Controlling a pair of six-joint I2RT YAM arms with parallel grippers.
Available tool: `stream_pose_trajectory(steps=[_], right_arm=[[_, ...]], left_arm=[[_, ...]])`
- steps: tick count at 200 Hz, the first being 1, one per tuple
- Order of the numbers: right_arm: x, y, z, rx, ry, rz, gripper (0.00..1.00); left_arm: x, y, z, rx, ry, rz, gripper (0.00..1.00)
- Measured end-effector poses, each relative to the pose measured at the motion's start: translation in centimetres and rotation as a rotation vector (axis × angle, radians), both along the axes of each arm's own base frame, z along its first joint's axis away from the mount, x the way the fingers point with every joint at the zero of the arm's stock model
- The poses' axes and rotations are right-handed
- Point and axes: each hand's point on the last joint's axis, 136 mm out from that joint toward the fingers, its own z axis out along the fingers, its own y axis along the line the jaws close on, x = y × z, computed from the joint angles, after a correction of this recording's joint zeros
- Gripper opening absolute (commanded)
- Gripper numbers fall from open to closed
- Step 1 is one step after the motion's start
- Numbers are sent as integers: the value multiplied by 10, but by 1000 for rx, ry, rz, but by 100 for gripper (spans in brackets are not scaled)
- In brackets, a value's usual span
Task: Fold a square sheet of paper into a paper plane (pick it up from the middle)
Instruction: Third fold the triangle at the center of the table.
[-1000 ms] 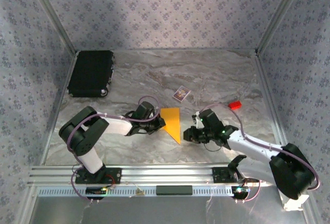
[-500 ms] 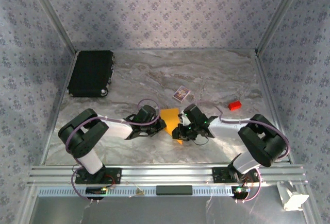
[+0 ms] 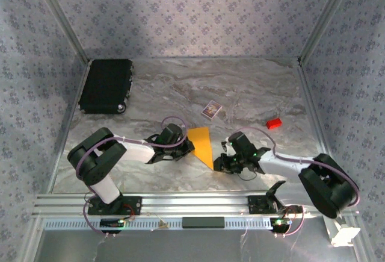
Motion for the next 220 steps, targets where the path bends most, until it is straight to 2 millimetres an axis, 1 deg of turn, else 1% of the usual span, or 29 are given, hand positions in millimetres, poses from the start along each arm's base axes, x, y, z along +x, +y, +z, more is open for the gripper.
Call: stream_pose_trajectory(steps=[13, 23, 47, 57, 64, 77, 85, 108, 130, 140, 149, 159, 177, 187, 197, 220], right_arm=[[3, -8, 3, -28, -25, -26, 22], [8, -14, 7, -54, -50, -53, 32], [21, -20, 16, -90, -105, -85, 43], [27, -22, 20, -101, -114, -103, 50], [32, -22, 22, -109, -120, -113, 52], [39, -22, 25, -126, -132, -122, 54], [43, -22, 25, -139, -135, -127, 55], [52, -21, 29, -173, -161, -140, 57], [55, -18, 30, -203, -213, -137, 59], [56, -16, 32, -219, -253, -130, 59], [59, -13, 34, -228, -295, -125, 59], [61, -11, 37, -240, -347, -112, 59], [65, -11, 40, -266, -407, -105, 58], [68, -15, 39, -281, -415, -120, 58], [72, -19, 39, -288, -412, -141, 58], [79, -26, 36, -263, -393, -202, 57]], left_arm=[[0, 1, 1, 3, -4, 4, 1], [0, 2, 1, 7, -10, 6, 2], [-2, 6, 2, 32, -31, 1, 11], [-3, 7, 4, 41, -49, -12, 15], [-4, 8, 7, 47, -63, -20, 18], [-3, 9, 16, 49, -103, -30, 25], [-2, 10, 24, 45, -129, -33, 30], [4, 15, 50, 45, -227, -33, 43], [8, 25, 74, 69, -325, -34, 56], [10, 31, 81, 79, -353, -26, 62], [11, 40, 87, 100, -382, -19, 65], [13, 50, 90, 121, -408, -8, 69], [15, 71, 93, 162, -441, 17, 70], [16, 82, 92, 186, -452, 30, 70], [17, 91, 90, 211, -460, 38, 73], [21, 106, 86, 251, -458, 49, 73]])
